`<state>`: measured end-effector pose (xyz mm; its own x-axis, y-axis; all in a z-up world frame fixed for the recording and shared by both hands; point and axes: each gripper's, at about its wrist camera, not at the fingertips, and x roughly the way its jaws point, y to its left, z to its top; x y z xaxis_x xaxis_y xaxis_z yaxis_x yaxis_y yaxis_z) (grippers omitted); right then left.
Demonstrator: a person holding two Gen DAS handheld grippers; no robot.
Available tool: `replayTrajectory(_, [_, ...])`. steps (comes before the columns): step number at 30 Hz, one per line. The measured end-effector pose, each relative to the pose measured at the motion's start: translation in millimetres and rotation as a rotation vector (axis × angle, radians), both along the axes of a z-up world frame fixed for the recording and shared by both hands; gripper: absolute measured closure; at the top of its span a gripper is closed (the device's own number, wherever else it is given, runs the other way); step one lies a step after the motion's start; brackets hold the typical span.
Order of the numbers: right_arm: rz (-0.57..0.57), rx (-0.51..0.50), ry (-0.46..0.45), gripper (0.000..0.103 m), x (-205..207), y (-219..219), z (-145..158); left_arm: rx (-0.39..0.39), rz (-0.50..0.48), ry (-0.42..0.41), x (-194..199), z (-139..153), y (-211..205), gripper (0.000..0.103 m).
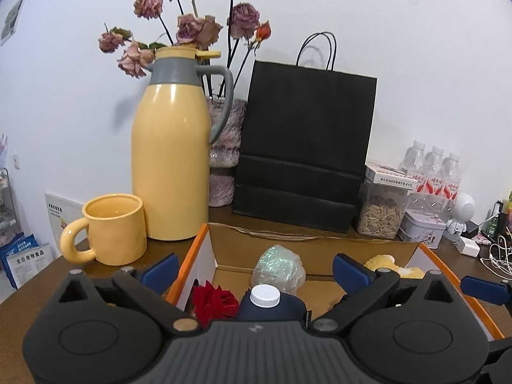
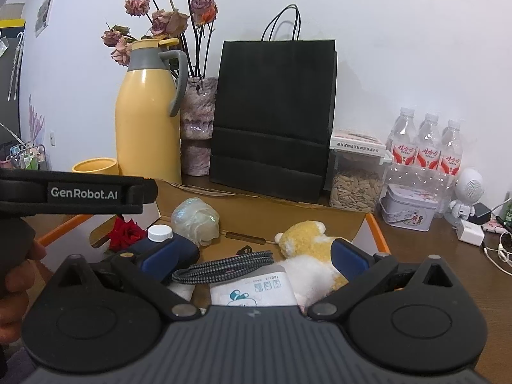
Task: Organize objects
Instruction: 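Carry the white cap and braided cable into the box and open both tools, then move both tools out of the box toward the loose table items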
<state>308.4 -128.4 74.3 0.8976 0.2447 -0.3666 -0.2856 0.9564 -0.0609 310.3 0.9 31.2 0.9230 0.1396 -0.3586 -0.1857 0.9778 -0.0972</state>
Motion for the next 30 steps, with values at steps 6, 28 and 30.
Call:
replayTrajectory(6, [-0.017, -0.011, -0.025, 0.000, -22, -9, 3, 0.005, -0.012, -0.024, -24, 2, -9, 0.000])
replayTrajectory(28, [-0.055, -0.045, 0.052, 0.000, -119, -39, -25, 0.025, -0.064, 0.115, -113, -26, -20, 0.000])
replayTrajectory(30, [-0.053, -0.048, 0.074, 0.000, -127, -42, -29, 0.016, -0.067, 0.145, -119, -31, -17, 0.000])
